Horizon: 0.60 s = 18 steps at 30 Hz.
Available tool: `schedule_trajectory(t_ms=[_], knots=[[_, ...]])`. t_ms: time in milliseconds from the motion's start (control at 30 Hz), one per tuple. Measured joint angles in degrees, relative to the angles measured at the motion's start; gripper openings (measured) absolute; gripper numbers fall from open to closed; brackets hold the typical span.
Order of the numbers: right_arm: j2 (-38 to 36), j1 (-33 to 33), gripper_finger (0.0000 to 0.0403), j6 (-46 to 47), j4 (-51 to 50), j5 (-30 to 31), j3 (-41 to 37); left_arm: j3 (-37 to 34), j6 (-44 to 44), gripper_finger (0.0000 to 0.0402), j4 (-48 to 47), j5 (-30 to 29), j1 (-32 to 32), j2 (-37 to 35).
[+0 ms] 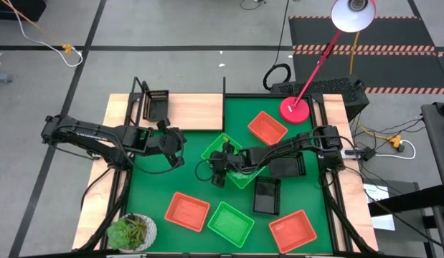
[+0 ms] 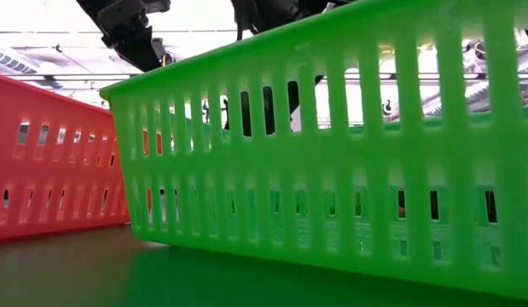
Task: Stack baskets on shelf by color
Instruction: Put the green bin on the shelf
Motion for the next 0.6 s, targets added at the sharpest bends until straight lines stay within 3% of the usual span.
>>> schedule_trajectory(t_ms=[167,433,600], knots=[[0.0,0.41,0.0012,1.83,-1.02,0.14,0.0,0.0,0.12,0.0017,0.0,0.0,0.0,0.0],[-0.84,2.68,0.0018,2.47,-2.02,-0.36,0.0,0.0,0.09,0.0017,-0.02,1.29,0.0,0.02],[-4.23,5.02,0.0007,-3.16,-5.07,-0.27,0.0,-0.02,-3.26,0.0017,-0.09,6.25,-0.01,-0.53]])
